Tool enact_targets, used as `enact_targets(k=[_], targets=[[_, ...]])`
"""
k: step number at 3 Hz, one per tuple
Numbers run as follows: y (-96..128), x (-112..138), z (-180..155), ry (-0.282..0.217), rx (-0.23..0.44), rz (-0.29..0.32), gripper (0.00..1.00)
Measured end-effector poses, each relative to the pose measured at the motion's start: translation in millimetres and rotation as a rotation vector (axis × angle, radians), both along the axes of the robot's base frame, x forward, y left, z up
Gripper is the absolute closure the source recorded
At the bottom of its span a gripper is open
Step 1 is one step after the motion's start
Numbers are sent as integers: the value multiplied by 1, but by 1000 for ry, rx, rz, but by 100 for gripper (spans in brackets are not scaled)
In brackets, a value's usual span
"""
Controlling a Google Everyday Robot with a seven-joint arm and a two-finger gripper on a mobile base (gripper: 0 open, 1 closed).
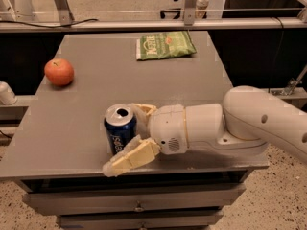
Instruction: Knock pepsi can over
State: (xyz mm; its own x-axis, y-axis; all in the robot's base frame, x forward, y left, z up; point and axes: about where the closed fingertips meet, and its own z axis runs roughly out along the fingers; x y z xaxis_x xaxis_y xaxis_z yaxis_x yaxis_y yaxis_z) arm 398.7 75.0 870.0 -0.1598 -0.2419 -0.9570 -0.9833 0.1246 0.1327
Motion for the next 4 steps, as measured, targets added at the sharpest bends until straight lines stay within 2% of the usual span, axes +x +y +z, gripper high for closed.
enact_targets(k=[1,2,4], targets=[[10,5,1,-17,30,-22,19],[-3,21,10,-62,2,-51,42],[-60,79,48,-188,-118,-108,87]])
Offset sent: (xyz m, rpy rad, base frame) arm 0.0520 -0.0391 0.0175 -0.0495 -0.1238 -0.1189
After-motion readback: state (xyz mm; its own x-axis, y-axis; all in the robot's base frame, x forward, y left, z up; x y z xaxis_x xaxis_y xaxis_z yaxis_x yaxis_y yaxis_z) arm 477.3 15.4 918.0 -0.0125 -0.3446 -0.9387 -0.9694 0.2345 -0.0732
